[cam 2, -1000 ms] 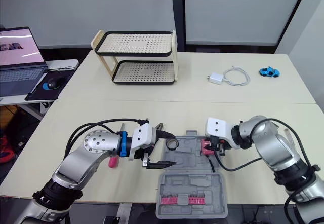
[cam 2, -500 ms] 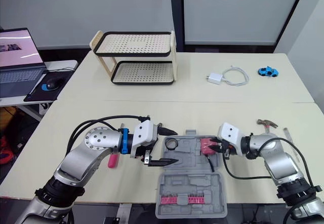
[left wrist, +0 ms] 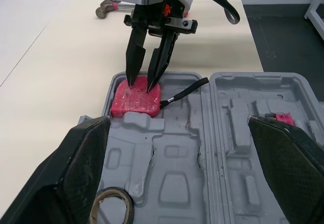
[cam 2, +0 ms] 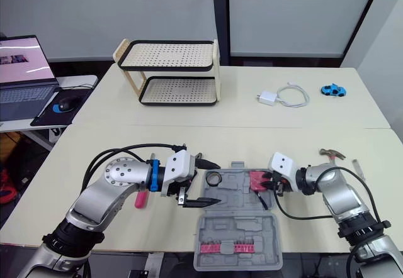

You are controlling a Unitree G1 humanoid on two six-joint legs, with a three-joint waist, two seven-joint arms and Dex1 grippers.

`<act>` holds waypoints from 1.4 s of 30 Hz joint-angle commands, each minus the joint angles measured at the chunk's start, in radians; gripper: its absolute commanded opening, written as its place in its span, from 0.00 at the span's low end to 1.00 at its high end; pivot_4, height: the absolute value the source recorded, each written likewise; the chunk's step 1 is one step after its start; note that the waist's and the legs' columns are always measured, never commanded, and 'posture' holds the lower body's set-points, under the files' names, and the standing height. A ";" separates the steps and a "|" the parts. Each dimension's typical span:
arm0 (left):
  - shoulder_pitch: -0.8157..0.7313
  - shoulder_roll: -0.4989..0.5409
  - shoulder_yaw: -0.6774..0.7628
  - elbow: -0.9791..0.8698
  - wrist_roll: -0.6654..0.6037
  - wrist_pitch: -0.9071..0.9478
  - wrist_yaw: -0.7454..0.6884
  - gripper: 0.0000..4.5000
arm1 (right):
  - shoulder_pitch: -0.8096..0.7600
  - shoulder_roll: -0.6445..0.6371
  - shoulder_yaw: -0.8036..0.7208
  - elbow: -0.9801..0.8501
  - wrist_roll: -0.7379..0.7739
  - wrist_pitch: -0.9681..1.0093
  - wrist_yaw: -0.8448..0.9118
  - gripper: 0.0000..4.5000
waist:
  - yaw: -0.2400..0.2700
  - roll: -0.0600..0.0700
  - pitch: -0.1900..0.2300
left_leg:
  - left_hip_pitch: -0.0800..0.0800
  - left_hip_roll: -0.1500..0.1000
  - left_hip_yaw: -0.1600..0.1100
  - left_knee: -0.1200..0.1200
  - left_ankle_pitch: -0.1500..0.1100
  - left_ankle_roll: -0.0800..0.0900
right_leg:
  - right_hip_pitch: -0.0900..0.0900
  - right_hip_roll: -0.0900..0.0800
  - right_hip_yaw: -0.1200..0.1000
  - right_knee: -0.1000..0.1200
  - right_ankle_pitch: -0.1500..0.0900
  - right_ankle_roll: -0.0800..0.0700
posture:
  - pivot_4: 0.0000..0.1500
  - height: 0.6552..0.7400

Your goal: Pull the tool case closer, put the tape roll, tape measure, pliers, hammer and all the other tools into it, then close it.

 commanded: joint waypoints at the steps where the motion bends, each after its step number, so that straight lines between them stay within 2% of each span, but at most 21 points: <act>1: 0.005 0.011 0.023 -0.020 -0.014 -0.003 -0.001 1.00 | 0.021 0.001 0.028 0.029 -0.045 0.003 -0.025 0.29 | 0.000 0.000 0.000 | 0.000 0.000 0.000 0.000 0.000 0.000 | 0.000 0.000 0.000 0.000 0.000 0.000 | 1.00 1.00; 4: 0.008 0.012 0.031 -0.010 -0.014 -0.011 0.001 1.00 | 0.027 0.001 0.008 -0.007 -0.037 -0.022 -0.035 0.29 | 0.000 0.000 0.000 | 0.001 0.000 0.000 0.000 0.000 0.000 | 0.001 0.000 0.000 0.000 0.000 0.000 | 1.00 1.00; 10: 0.020 0.028 0.098 0.030 -0.030 -0.029 0.007 1.00 | 0.050 -0.014 -0.076 -0.192 0.036 0.007 -0.055 0.29 | -0.001 0.000 0.000 | -0.002 0.000 0.000 0.000 0.000 0.000 | -0.003 0.000 0.000 0.000 0.000 0.000 | 1.00 1.00; 15: 0.068 0.051 0.241 0.050 -0.093 0.001 0.037 1.00 | 0.091 -0.044 -0.194 -0.397 0.107 0.107 -0.089 0.29 | 0.000 0.001 0.001 | -0.004 0.000 0.000 0.000 0.000 0.000 | -0.004 0.000 0.001 0.000 0.000 0.000 | 1.00 1.00; 20: 0.177 0.114 0.430 0.104 -0.126 -0.005 0.071 1.00 | 0.228 -0.135 -0.357 -0.556 0.166 0.156 -0.085 0.29 | 0.003 0.001 0.001 | -0.004 0.000 -0.001 -0.001 0.000 0.000 | -0.004 0.000 0.000 -0.001 0.000 0.000 | 1.00 1.00; 24: 0.273 0.170 0.566 0.170 -0.130 -0.023 0.085 1.00 | 0.397 -0.219 -0.550 -0.633 0.217 0.183 -0.039 0.29 | 0.005 0.001 0.001 | -0.004 0.000 0.000 -0.001 -0.001 0.001 | -0.004 -0.001 0.000 -0.001 0.000 0.000 | 1.00 1.00; 30: 0.429 0.186 0.744 0.330 -0.082 -0.095 0.165 1.00 | 0.716 -0.204 -0.893 -0.650 0.196 0.118 0.003 0.29 | 0.009 0.001 0.001 | -0.003 0.000 0.000 -0.001 -0.003 0.005 | -0.003 -0.001 0.000 -0.001 0.000 0.000 | 1.00 1.00; 33: 0.488 0.178 0.792 0.396 -0.069 -0.127 0.200 1.00 | 0.834 -0.173 -0.994 -0.630 0.195 0.071 0.024 0.29 | 0.010 0.001 0.001 | -0.002 0.000 0.000 -0.002 -0.003 0.005 | -0.003 -0.001 0.000 -0.001 0.000 0.000 | 1.00 1.00; 40: 0.577 0.139 0.852 0.459 -0.069 -0.142 0.294 1.00 | 0.960 -0.110 -1.107 -0.467 0.185 -0.051 0.015 0.29 | 0.011 0.000 0.001 | -0.002 0.000 0.001 -0.002 -0.003 0.005 | -0.002 -0.001 0.001 -0.001 -0.001 -0.001 | 1.00 1.00; 42: 0.596 0.131 0.859 0.450 -0.070 -0.136 0.313 1.00 | 0.968 -0.107 -1.112 -0.429 0.183 -0.083 0.010 0.37 | 0.011 0.001 0.000 | -0.002 0.001 0.001 -0.002 -0.003 0.005 | -0.002 -0.001 0.001 -0.001 -0.001 -0.001 | 1.00 1.00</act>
